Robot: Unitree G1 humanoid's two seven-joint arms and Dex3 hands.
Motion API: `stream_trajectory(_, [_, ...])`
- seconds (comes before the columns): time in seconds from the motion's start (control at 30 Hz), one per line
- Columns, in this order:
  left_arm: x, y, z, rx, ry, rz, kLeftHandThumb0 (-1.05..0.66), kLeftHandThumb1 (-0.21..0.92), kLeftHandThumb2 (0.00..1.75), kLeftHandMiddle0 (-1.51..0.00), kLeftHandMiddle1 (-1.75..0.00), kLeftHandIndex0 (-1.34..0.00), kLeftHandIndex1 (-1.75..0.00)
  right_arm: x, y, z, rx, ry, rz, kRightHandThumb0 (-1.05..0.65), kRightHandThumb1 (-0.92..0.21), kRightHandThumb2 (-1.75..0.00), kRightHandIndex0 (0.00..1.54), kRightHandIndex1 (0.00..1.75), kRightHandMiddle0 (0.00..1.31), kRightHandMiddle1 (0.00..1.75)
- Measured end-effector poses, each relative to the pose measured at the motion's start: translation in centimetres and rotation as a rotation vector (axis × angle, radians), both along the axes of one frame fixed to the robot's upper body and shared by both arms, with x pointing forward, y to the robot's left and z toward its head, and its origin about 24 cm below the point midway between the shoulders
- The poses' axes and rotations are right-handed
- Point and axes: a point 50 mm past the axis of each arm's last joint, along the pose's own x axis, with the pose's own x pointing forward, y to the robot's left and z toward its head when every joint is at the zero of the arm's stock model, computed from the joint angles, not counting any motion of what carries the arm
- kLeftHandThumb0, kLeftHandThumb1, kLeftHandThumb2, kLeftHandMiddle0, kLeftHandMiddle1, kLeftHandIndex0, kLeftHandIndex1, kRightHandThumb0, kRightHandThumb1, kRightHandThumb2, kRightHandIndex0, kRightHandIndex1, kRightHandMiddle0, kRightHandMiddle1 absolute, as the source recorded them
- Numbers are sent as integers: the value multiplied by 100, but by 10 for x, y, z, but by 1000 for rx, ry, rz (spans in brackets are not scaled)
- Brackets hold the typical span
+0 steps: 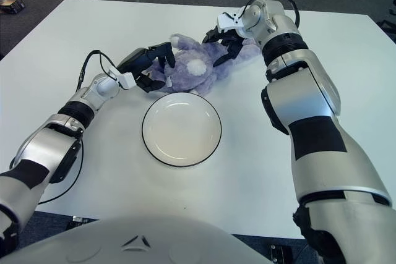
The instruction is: Put the doll into the plate.
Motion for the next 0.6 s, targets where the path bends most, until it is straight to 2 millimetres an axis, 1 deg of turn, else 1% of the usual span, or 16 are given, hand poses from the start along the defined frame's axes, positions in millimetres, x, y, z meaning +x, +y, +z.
stream_trajectory(0.07, [0, 0, 0, 2, -4, 2, -1, 45, 111, -40, -159, -49, -175, 0, 0, 0, 0, -8, 4, -105, -74, -40, 6, 21, 1, 15])
stream_trajectory(0.23, [-1, -1, -2, 18, -16, 5, -1, 47, 107, -43, -153, -48, -175, 0, -3, 1, -2, -19, 6, -105, -77, -38, 6, 23, 0, 16])
stream_trajectory(0.47, [-1, -1, -3, 26, -25, 10, -1, 47, 106, -45, -151, -48, -175, 0, -5, 1, -10, 1, 0, -105, -80, -36, 2, 21, 0, 9])
stream_trajectory(0.6, [-1, -1, -4, 25, -19, 16, -1, 47, 107, -44, -153, -48, -175, -1, -6, -3, -9, 16, 0, -105, -79, -35, 0, 19, 0, 7])
